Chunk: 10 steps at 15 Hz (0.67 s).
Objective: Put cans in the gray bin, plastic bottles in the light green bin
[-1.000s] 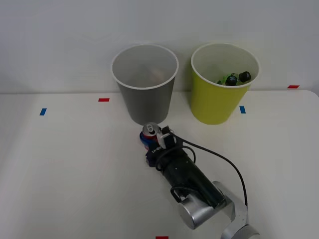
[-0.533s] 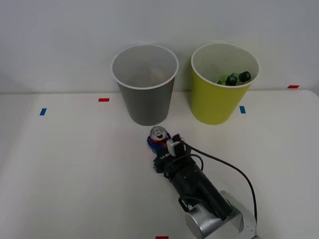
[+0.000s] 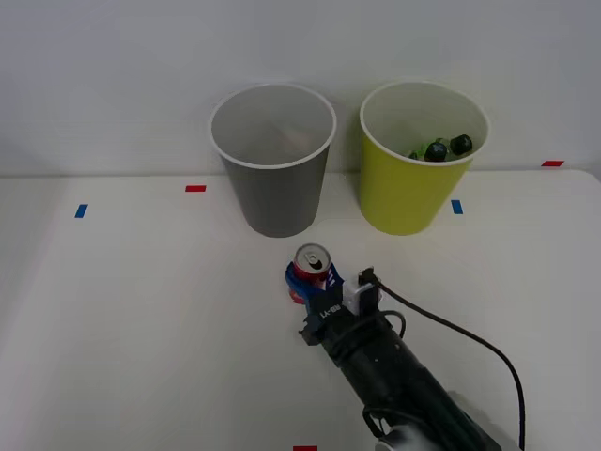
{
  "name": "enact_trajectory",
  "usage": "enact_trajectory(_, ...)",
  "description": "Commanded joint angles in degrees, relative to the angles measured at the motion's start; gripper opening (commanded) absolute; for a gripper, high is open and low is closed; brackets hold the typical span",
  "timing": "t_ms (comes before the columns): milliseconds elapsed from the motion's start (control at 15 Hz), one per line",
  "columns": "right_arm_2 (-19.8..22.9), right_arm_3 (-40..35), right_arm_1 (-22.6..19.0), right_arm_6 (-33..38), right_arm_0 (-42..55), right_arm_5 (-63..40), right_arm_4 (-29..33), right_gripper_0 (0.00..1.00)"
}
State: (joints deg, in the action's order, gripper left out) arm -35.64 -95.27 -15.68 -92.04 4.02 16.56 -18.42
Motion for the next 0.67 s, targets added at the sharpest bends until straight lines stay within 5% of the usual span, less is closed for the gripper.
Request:
enact_trajectory(67, 0.22, -5.81, -3.13, 1.25, 2.57, -0.04, -0.92, 0.0)
enact_trajectory(667, 1.45, -14.07, -6.29, 3.01, 7.23, 0.13, -2.33, 0.0)
